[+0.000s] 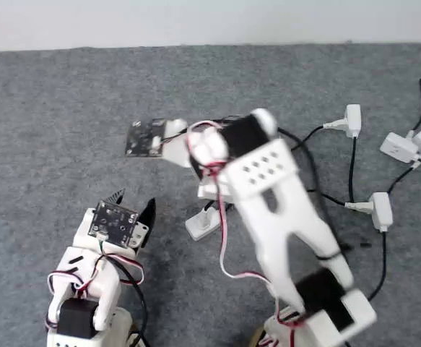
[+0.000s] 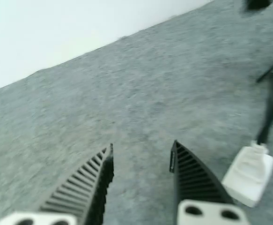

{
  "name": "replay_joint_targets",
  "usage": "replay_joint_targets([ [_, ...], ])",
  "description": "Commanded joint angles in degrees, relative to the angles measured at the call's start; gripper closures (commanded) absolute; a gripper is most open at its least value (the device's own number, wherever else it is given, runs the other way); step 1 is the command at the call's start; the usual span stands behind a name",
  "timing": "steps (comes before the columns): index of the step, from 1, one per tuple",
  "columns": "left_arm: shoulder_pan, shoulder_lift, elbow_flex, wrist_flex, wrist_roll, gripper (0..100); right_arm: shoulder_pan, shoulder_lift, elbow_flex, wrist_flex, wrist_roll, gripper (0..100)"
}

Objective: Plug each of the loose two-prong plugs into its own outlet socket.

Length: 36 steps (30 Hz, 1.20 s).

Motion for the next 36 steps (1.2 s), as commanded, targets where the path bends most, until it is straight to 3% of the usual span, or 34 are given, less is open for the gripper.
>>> replay_joint_targets([
  [1,-6.68,-0.53,-2.86,-2.55,-2.37,80,3.56,-8.92,-2.81,1.98,-3.69,73.8],
  [8,-8.09,-0.53,-9.45,1.93,-2.46,80,9.19,-28.79,5.63,1.98,-12.66,73.9],
  [15,-8.0,-0.53,-21.23,14.77,-2.9,80,13.67,-55.43,32.44,-0.84,-16.35,73.9],
  [22,-8.53,-0.53,-15.34,14.42,-13.71,80,24.04,-86.55,63.82,-15.6,-15.74,73.9],
  [25,-8.44,-0.53,-9.98,13.98,-13.45,80,29.14,-96.66,75.52,-21.14,-15.65,74.0],
  [32,-8.53,-0.53,3.91,7.74,-5.8,80,38.9,-97.63,93.27,-32.04,-16.26,74.0],
  [36,-8.53,-0.53,5.67,7.74,-2.9,80,40.04,-97.63,98.81,-33.27,-18.81,74.0],
])
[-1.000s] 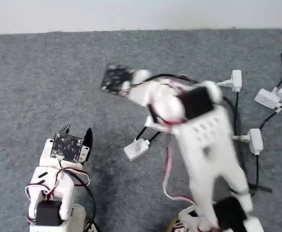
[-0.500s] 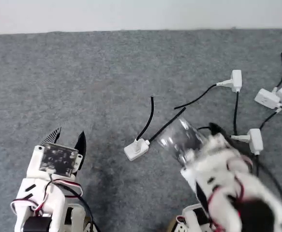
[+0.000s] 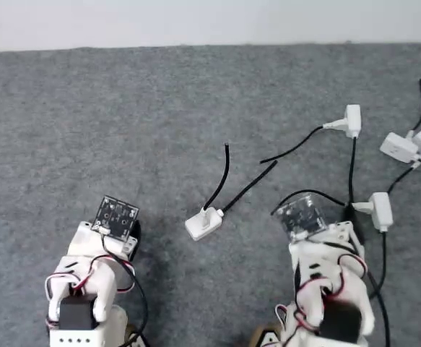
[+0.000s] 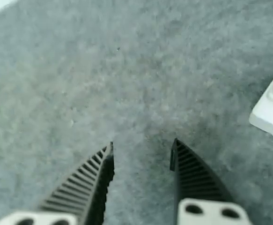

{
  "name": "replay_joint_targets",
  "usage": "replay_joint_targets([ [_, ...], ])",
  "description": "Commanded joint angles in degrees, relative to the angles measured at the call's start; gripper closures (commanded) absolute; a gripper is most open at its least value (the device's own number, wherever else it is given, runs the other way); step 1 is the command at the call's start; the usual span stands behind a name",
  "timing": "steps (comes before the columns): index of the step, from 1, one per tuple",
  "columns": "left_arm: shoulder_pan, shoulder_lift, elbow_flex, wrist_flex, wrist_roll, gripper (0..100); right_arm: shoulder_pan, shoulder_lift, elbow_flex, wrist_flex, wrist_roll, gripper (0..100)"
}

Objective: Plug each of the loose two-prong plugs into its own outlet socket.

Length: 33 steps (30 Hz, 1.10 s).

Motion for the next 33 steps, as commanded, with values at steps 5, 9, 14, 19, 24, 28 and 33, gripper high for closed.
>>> replay_joint_targets([
  [5,-0.35,-0.44,3.12,-0.53,3.16,80,0.92,-0.31,9.14,-1.8,-8.44,74.0],
  [9,-0.18,-0.44,4.53,-0.7,3.16,80,0.92,-0.75,12.31,-3.12,-11.52,74.0],
  [14,-0.26,-0.35,4.53,-0.35,3.16,80,-2.86,-1.36,16.0,-2.68,-13.19,74.0],
  [19,-0.26,-0.18,4.62,-0.18,3.16,80,-3.65,-1.45,16.0,-0.13,-13.27,74.0],
  [24,-0.26,-0.18,4.62,-0.18,3.16,80,-3.65,-1.45,16.0,2.51,-13.54,74.0],
  [28,-0.26,-0.18,4.62,-0.18,3.25,80,-3.3,-1.54,16.0,4.35,-13.54,74.0],
  [33,-0.26,-0.18,4.62,-0.18,3.34,80,-3.21,-1.36,16.0,5.85,-13.36,74.0],
])
